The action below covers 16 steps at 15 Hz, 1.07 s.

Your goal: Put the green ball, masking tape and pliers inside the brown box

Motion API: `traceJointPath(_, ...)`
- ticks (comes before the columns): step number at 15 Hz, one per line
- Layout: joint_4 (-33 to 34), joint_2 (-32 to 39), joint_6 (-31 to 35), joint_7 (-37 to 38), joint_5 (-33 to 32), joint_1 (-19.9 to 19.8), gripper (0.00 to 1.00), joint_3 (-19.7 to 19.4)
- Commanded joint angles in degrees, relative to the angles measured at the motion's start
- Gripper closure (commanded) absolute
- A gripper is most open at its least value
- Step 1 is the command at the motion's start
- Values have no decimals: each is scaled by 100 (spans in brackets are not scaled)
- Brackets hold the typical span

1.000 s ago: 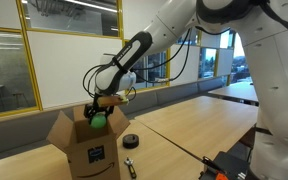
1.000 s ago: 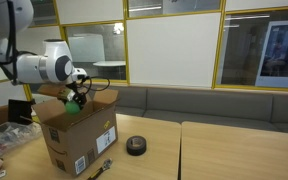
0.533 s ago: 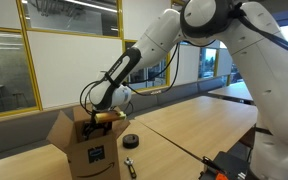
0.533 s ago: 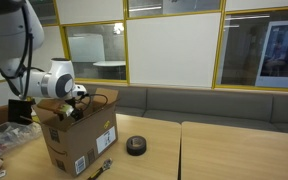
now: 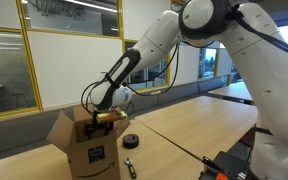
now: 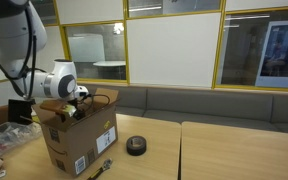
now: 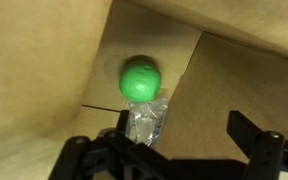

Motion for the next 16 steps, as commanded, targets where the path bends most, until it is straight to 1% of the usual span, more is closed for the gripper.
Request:
traceJointPath(1,-220,-661,-325,74,-270,133,0,-364)
traceJointPath(4,-556,-1365,-500,266,-774,157,0,-724)
traceJointPath(8,-1174,-2475,-647,623,-1553,-57,0,-1099)
traceJointPath(10,-1533,-3001,-726,802,-1918,-279,0,-1193)
traceJointPath(12,-1844,-3429,-821,870,-2117,-579,0,-1194)
traceJointPath(14,-2133,-3734,-870,852,-2172,-891,0,-1168)
traceJointPath(16,-2393,-3856,-840,755,-2086,-1166,0,-1175)
